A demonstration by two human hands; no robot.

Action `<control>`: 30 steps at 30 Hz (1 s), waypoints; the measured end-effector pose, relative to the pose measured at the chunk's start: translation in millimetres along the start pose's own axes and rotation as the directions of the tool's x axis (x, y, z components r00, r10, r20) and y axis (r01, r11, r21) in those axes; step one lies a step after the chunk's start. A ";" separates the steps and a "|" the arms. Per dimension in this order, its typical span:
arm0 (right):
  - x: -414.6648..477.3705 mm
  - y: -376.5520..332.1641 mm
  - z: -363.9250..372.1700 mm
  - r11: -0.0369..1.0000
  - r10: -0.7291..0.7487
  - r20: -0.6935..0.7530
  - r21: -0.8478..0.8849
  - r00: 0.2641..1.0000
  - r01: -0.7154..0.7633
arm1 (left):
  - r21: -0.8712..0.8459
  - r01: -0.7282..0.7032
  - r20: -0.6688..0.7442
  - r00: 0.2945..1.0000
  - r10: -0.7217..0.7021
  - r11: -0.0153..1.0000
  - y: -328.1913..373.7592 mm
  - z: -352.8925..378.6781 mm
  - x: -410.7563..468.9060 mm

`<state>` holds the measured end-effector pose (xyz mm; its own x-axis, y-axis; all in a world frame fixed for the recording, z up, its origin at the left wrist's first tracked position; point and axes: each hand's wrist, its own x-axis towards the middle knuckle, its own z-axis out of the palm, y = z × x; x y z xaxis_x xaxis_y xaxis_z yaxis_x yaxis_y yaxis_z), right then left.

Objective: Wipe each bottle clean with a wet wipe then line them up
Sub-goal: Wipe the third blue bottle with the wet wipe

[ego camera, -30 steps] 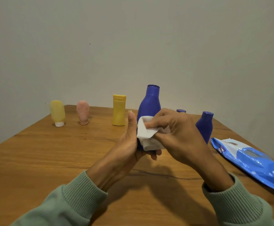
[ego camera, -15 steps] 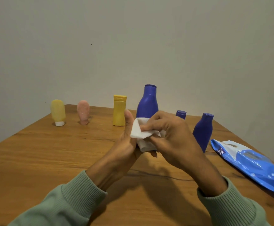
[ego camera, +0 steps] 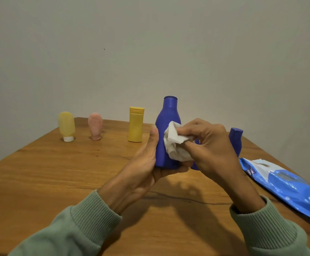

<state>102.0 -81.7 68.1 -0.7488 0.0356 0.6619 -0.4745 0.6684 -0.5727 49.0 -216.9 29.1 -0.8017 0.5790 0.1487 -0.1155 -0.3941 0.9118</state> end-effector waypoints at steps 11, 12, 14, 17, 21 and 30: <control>2.4 4.1 -2.0 0.998 0.052 0.063 -0.025 0.997 -0.051 | -0.152 0.014 -0.130 0.991 -0.034 0.988 -0.2 1.5 3.0; 2.1 4.2 -2.2 0.998 0.046 0.085 -0.042 0.995 -0.042 | -0.150 0.014 -0.128 0.991 -0.034 0.989 -0.5 0.8 3.2; 0.7 1.3 -2.9 0.998 0.042 0.196 -0.053 0.980 -0.033 | -0.147 0.020 -0.147 0.988 -0.042 0.989 0.1 0.1 3.5; -0.3 -0.9 -2.7 0.998 0.051 0.256 -0.041 0.965 -0.042 | -0.139 0.025 -0.181 0.982 -0.050 0.990 1.7 2.4 3.9; 1.0 1.8 1.1 0.999 0.050 0.044 -0.019 0.998 -0.050 | -0.126 0.011 -0.198 0.980 -0.036 0.992 2.7 4.8 3.4; 3.0 3.0 -4.2 0.999 0.036 0.025 -0.020 0.999 -0.035 | -0.047 -0.011 -0.091 0.996 0.006 0.999 -3.2 1.8 5.2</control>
<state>100.2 -76.5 70.4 -0.7767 0.0408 0.6285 -0.4385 0.6814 -0.5860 46.2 -211.3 27.6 -0.8524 0.5092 0.1191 -0.1343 -0.4331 0.8913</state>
